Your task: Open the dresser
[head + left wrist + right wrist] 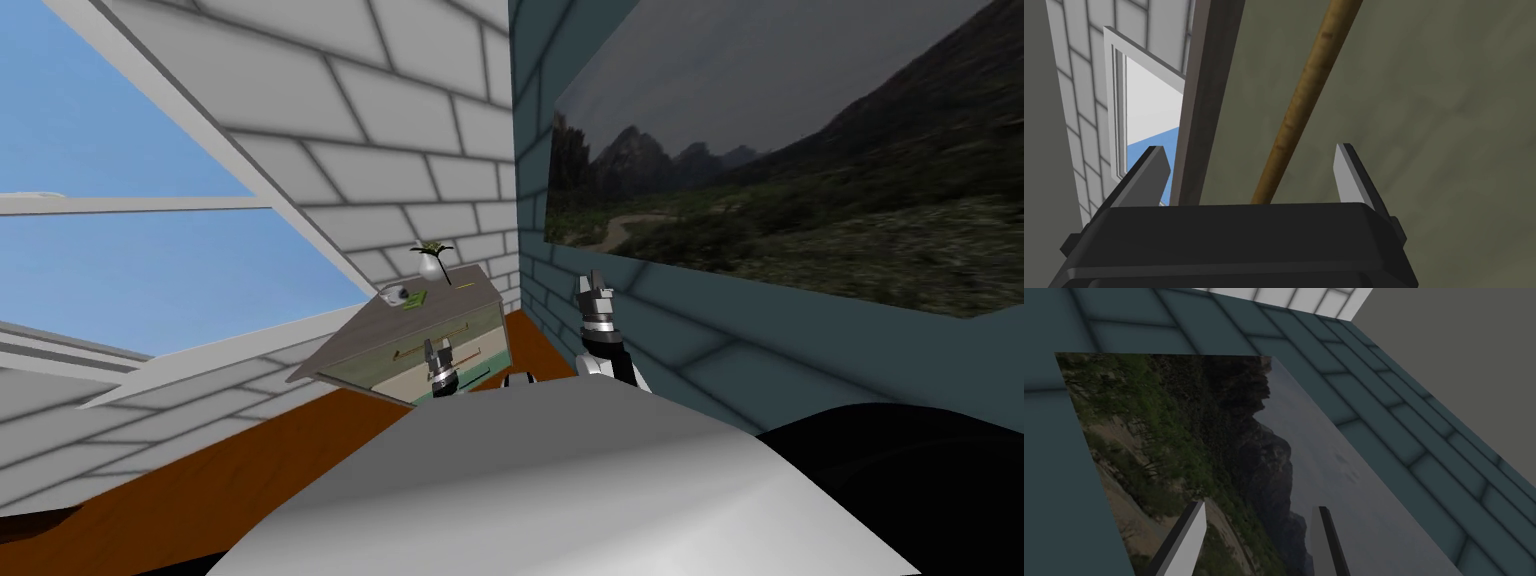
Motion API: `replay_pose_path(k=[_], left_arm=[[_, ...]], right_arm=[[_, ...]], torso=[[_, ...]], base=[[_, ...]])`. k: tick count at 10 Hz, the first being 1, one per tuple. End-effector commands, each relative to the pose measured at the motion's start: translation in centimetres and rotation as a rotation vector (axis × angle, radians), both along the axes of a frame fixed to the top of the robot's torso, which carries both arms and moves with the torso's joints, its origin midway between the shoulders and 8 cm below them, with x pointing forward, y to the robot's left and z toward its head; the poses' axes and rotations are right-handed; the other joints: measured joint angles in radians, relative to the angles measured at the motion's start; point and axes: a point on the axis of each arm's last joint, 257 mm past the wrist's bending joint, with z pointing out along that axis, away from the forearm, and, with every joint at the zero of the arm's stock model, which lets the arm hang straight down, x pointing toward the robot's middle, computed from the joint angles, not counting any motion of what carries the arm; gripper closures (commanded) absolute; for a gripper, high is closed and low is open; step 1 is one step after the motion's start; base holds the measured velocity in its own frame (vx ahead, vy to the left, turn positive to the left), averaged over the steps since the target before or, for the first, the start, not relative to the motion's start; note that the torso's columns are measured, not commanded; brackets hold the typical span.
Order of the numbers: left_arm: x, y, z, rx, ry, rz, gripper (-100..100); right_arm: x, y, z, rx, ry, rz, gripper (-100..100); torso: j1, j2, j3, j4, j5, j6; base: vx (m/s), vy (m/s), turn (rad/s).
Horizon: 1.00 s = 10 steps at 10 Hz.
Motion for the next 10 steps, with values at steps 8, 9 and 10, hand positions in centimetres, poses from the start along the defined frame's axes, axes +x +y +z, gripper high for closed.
replay_pose_path(k=[8,9,10], left_arm=[[-5.3,-4.0,-1.6,0.004,-0.004,-0.15,100],[-4.6,-3.9,-1.1,0.003,-0.007,-0.161,100],[-4.2,-3.9,-0.9,0.002,-0.007,-0.165,100]], right_arm=[[0.0,0.0,0.0,0.0,0.0,0.0,0],[0.0,0.0,0.0,0.0,0.0,0.0,0],[0.0,0.0,0.0,0.0,0.0,0.0,0]], torso=[[0.002,0.001,0.001,-0.001,0.002,0.0],[0.003,0.003,0.002,0.0,0.002,0.003],[0.002,0.008,0.005,0.002,0.001,0.002]], base=[[0.109,-0.029,0.192],[-0.075,-0.012,0.018],[-0.138,-0.043,0.025]])
